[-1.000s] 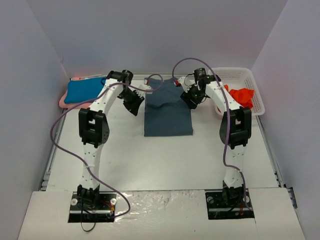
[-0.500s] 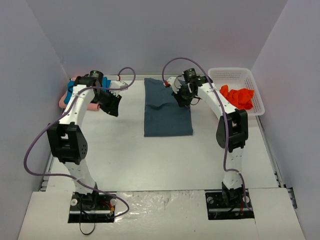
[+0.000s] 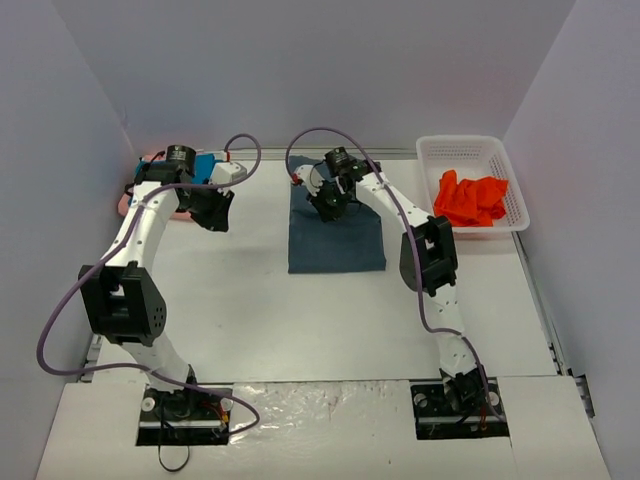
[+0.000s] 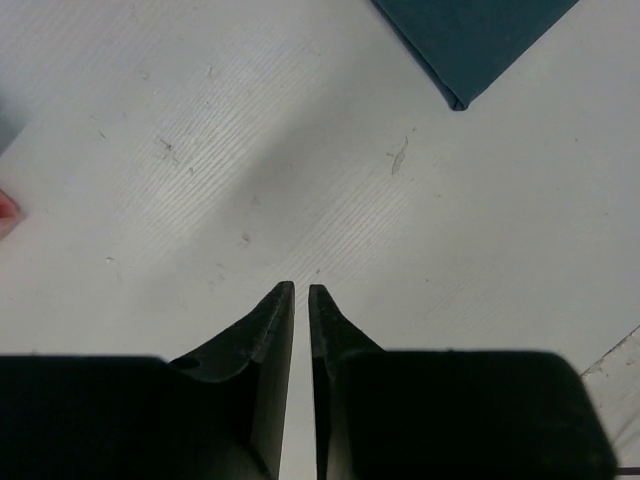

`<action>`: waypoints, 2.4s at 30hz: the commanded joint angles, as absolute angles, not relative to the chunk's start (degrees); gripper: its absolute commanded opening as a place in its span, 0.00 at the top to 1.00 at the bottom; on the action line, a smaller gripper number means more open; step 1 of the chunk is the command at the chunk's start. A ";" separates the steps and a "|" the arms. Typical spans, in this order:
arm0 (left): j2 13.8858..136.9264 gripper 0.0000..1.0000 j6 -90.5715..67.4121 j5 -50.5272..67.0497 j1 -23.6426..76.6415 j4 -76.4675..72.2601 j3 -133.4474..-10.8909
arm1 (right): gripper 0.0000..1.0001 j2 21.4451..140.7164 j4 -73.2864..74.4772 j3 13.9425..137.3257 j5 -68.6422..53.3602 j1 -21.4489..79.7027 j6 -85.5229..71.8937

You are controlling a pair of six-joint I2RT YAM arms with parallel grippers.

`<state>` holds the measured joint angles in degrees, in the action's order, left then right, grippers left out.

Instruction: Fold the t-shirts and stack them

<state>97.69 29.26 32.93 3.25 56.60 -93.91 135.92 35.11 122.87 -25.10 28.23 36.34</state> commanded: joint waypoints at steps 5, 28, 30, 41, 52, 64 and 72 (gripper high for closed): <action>94.48 0.89 28.39 31.82 2.99 54.23 -92.29 | 1.00 139.21 36.21 130.16 -26.28 29.27 34.54; 95.54 0.90 28.30 31.73 2.99 53.79 -92.20 | 1.00 150.02 30.59 140.36 -20.84 30.41 34.10; 95.80 0.90 28.30 31.73 2.90 53.88 -92.37 | 1.00 150.29 30.15 140.54 -19.52 30.41 34.10; 95.98 0.90 27.95 32.34 3.08 54.23 -93.16 | 1.00 142.48 27.95 134.57 -17.05 31.20 34.28; 93.69 0.90 27.69 32.87 3.52 53.88 -92.37 | 1.00 127.80 24.87 118.84 -16.79 32.87 33.22; 93.17 0.93 27.07 31.03 3.78 52.39 -92.20 | 1.00 132.09 24.96 115.49 -16.79 33.49 32.34; 89.74 0.94 26.81 27.69 3.69 49.48 -88.95 | 1.00 136.58 24.87 117.15 -16.26 33.40 32.61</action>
<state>93.45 27.62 29.15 3.42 51.11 -89.12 135.46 24.21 115.85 -16.91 33.45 32.97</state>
